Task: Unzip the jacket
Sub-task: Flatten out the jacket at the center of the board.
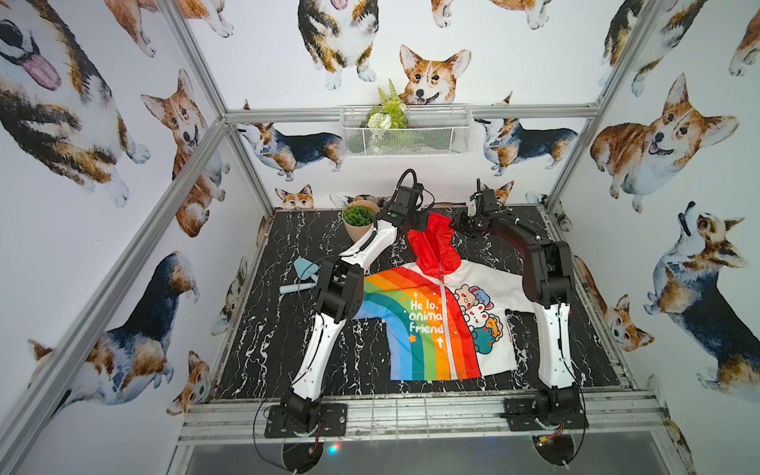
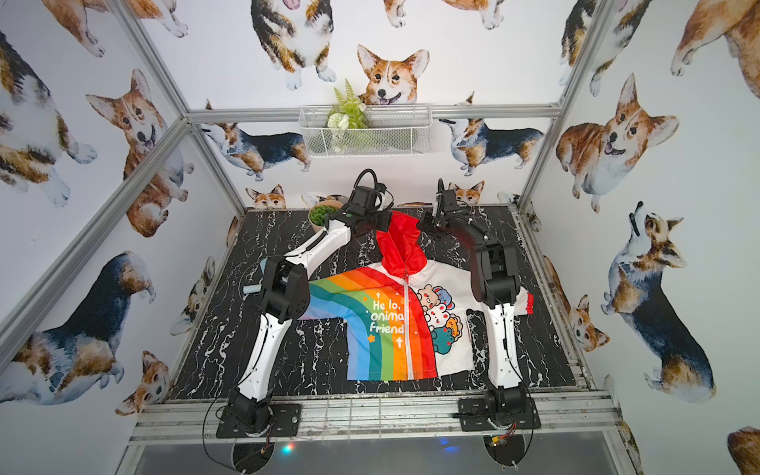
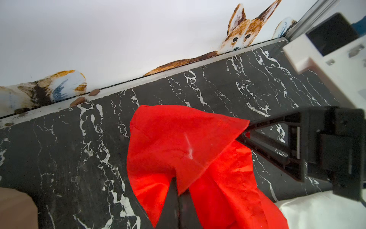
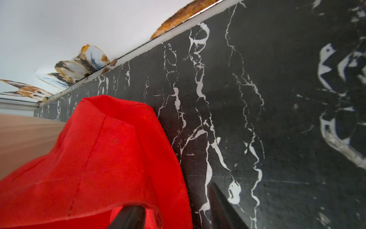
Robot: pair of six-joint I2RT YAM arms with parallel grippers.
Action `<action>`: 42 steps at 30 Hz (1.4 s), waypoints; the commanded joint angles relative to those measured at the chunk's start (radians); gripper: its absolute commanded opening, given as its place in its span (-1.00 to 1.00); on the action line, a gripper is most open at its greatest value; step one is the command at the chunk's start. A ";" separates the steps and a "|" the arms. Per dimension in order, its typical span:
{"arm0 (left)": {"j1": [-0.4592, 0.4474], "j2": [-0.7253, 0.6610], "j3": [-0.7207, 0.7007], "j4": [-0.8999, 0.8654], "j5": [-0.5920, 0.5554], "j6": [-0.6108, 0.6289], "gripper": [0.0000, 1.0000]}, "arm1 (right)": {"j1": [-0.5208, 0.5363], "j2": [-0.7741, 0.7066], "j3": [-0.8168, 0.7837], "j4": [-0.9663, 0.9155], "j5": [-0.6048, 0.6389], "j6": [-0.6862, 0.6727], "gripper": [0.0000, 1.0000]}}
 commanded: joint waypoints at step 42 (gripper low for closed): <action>0.028 0.004 -0.060 -0.033 0.001 0.029 -1.00 | 0.009 -0.015 -0.076 -0.034 0.264 -0.028 -0.50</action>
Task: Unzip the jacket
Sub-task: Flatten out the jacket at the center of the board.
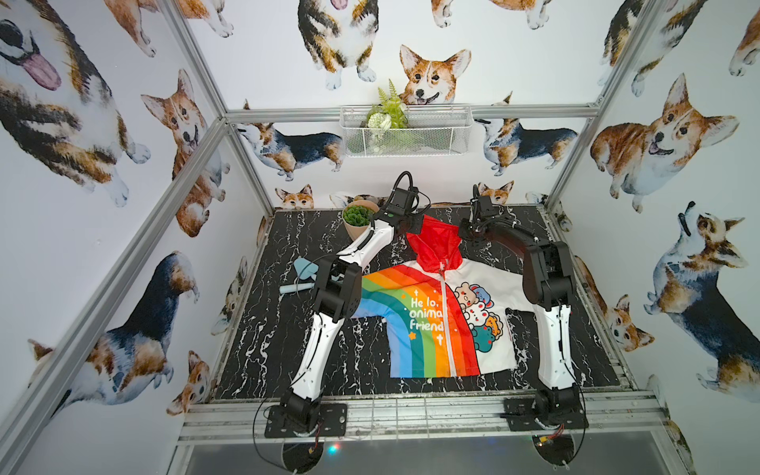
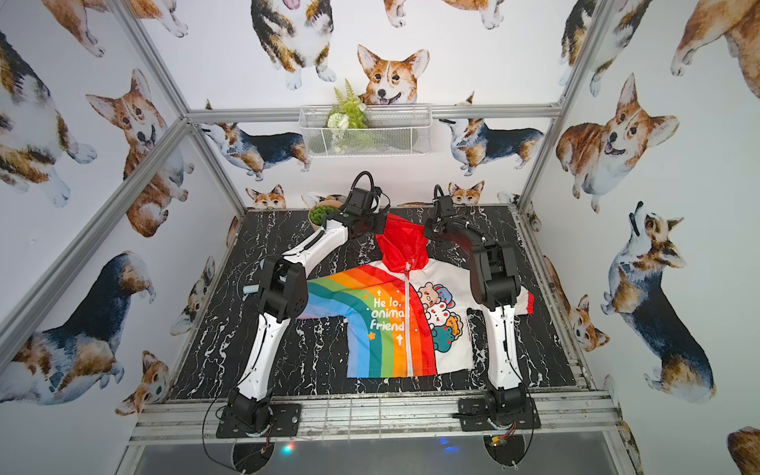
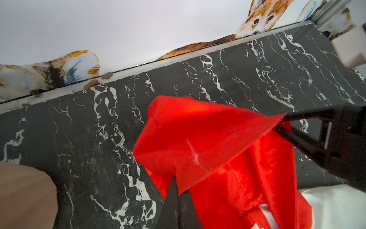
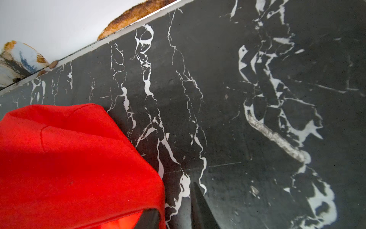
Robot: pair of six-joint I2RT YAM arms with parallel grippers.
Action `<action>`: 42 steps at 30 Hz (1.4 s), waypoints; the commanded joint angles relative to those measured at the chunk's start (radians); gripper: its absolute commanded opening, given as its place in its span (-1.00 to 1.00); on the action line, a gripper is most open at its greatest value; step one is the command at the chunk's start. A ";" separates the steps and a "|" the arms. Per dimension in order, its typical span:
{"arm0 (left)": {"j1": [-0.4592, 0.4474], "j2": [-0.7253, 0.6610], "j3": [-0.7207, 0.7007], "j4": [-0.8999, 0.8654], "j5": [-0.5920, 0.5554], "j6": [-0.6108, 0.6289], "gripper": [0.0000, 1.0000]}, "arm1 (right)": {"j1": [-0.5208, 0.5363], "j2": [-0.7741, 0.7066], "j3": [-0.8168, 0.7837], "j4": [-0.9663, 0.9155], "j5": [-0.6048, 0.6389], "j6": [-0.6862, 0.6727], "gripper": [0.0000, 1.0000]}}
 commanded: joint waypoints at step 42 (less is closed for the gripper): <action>0.037 0.120 -0.005 0.129 0.267 -0.131 -0.76 | 0.008 0.102 0.062 0.020 -0.304 0.077 -0.76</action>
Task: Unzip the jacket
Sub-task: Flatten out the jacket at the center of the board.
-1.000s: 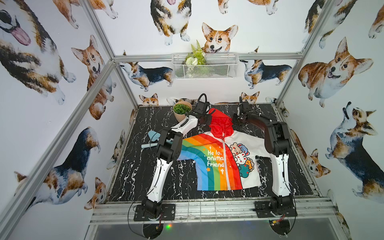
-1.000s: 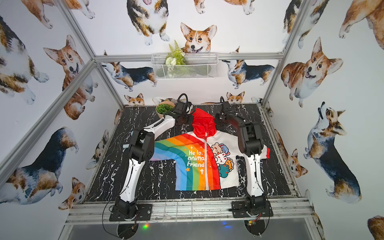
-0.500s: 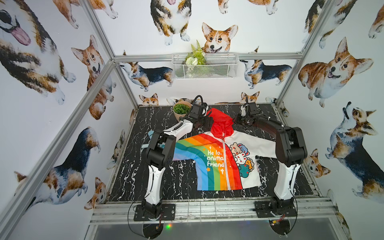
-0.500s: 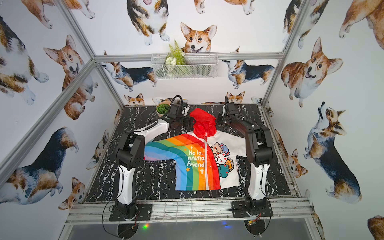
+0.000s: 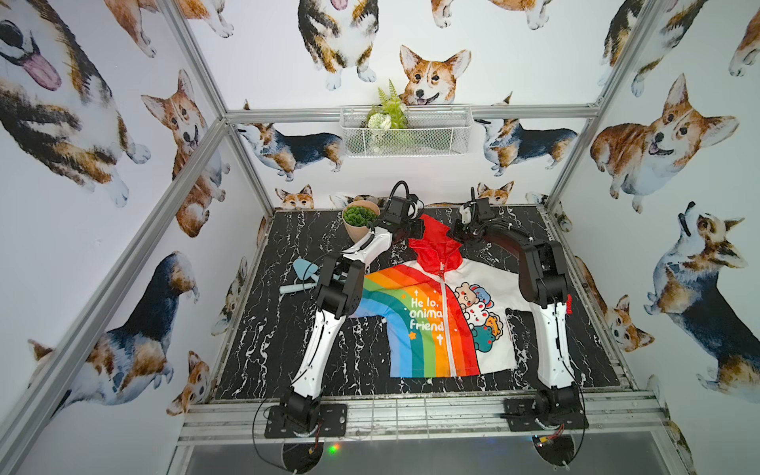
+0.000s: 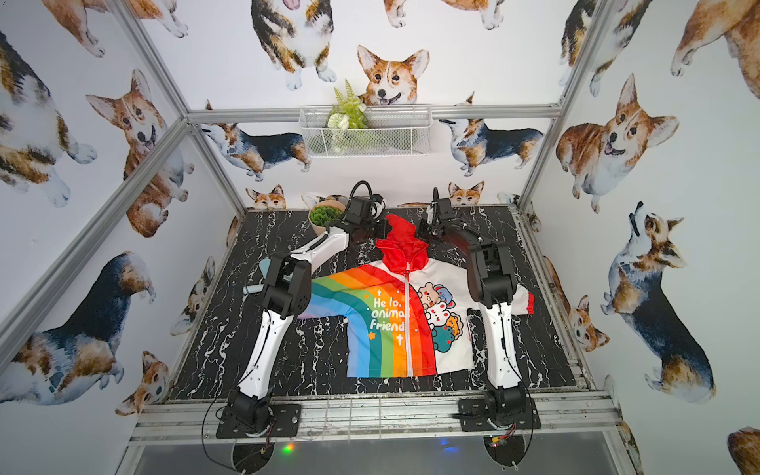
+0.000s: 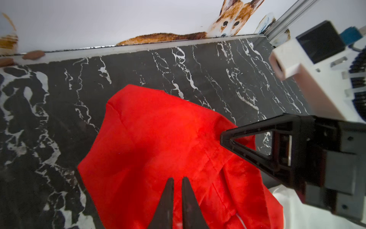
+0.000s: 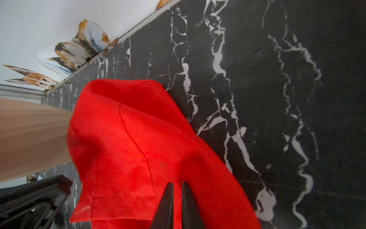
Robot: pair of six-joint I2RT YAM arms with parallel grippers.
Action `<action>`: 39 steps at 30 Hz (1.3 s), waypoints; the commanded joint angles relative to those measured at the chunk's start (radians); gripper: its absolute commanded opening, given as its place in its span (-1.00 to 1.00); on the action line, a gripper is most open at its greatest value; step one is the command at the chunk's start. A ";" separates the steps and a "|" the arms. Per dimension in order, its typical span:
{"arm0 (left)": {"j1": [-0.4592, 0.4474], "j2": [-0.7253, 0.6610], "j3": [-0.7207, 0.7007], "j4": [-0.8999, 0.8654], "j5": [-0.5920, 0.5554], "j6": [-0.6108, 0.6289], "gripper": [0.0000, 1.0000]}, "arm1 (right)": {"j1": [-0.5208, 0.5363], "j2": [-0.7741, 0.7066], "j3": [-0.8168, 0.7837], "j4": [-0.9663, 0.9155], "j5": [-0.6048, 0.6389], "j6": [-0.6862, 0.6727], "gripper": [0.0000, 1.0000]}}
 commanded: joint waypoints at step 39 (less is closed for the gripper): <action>-0.133 -0.535 -0.822 0.135 -0.040 -0.081 -0.38 | 0.090 -0.952 -1.080 0.041 0.298 0.164 -0.44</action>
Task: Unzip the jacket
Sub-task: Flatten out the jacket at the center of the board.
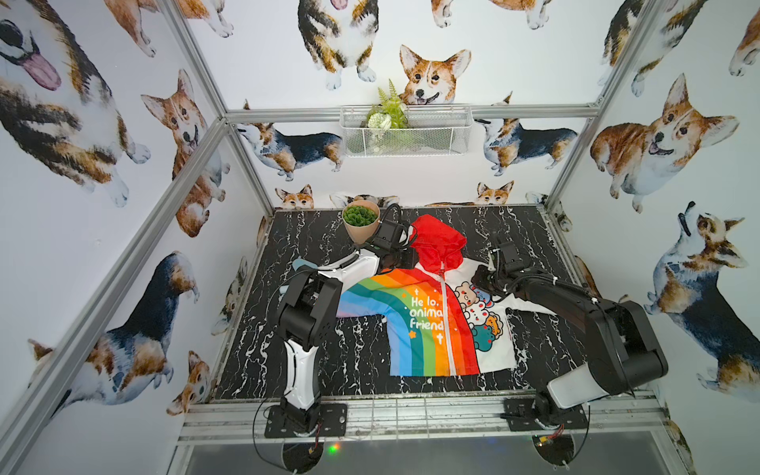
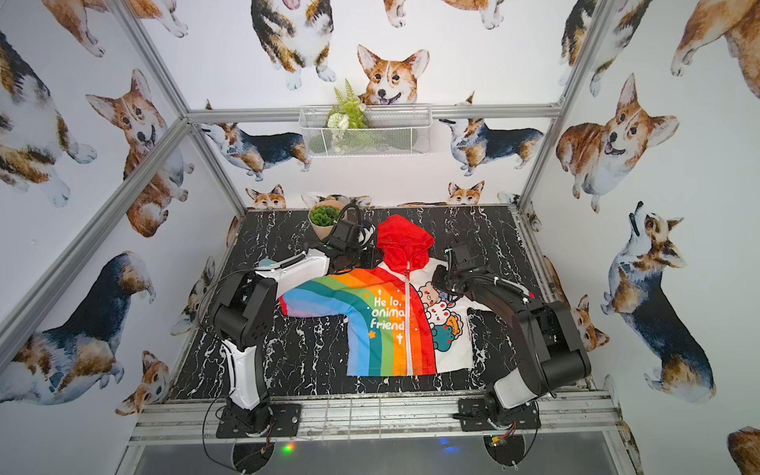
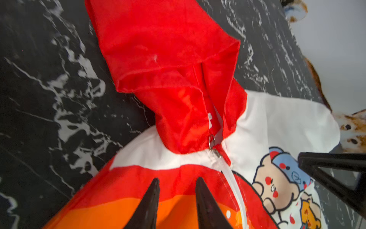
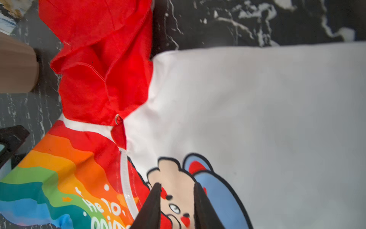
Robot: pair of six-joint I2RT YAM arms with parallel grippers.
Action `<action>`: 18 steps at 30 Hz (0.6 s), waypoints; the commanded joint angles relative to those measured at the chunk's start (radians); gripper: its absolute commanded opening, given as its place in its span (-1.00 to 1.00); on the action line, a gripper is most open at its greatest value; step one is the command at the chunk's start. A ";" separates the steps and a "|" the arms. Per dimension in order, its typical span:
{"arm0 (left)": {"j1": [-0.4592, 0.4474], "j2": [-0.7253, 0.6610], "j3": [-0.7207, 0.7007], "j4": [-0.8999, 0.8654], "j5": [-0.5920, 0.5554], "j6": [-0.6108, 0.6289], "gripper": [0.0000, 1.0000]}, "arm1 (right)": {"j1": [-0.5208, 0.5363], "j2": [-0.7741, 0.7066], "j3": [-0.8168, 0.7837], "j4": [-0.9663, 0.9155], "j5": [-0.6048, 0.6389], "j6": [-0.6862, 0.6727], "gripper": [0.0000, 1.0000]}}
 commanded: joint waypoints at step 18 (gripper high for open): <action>-0.071 0.042 -0.206 0.060 -0.111 -0.087 -0.42 | -0.084 0.119 -0.113 0.049 -0.099 -0.017 -0.72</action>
